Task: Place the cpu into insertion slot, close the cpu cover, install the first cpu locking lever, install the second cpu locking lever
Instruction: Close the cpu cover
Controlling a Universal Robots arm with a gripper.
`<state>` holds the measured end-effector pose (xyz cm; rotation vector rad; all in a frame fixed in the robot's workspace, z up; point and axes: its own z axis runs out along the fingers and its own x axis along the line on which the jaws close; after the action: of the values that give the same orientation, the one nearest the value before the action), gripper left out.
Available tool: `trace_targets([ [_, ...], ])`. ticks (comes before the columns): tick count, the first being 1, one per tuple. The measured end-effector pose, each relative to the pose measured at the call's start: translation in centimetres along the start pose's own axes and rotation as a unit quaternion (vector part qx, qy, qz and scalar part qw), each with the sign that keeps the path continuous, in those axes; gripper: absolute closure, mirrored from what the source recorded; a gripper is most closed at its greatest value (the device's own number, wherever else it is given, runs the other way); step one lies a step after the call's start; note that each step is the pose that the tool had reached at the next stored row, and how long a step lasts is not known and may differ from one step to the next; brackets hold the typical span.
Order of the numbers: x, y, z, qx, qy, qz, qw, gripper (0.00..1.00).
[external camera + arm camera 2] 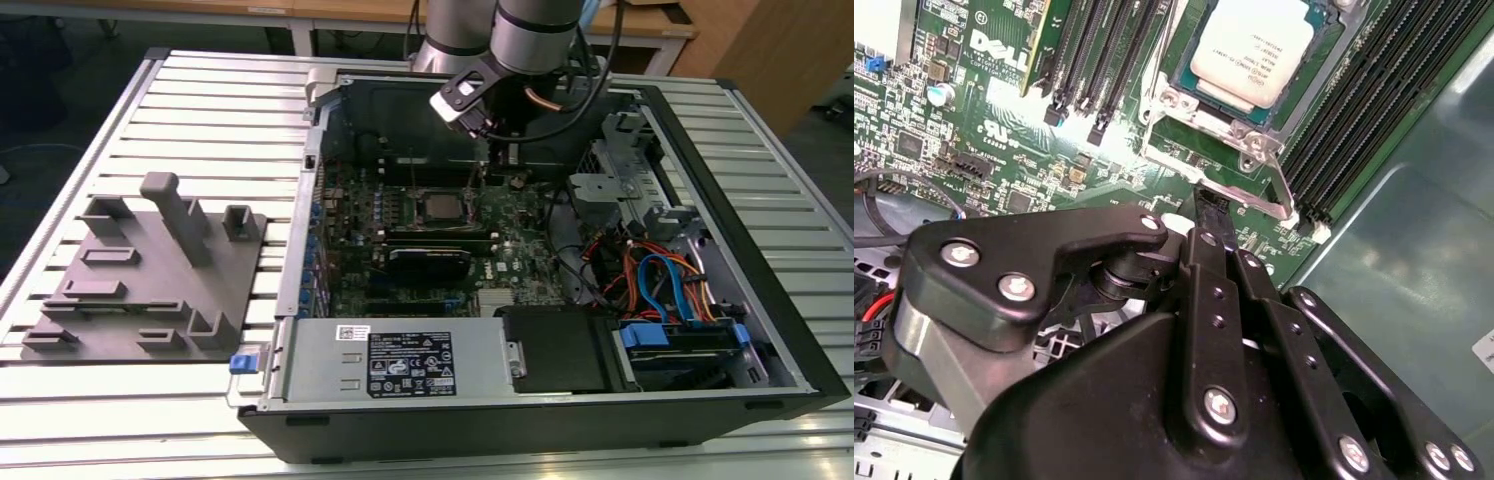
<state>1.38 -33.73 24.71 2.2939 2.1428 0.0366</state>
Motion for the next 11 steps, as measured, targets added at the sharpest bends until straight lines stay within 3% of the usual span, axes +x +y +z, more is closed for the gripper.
trace_targets([
  [11, -0.01, -0.21, 0.01, 0.0000, 0.0000, 0.000, 1.00000, 0.90],
])
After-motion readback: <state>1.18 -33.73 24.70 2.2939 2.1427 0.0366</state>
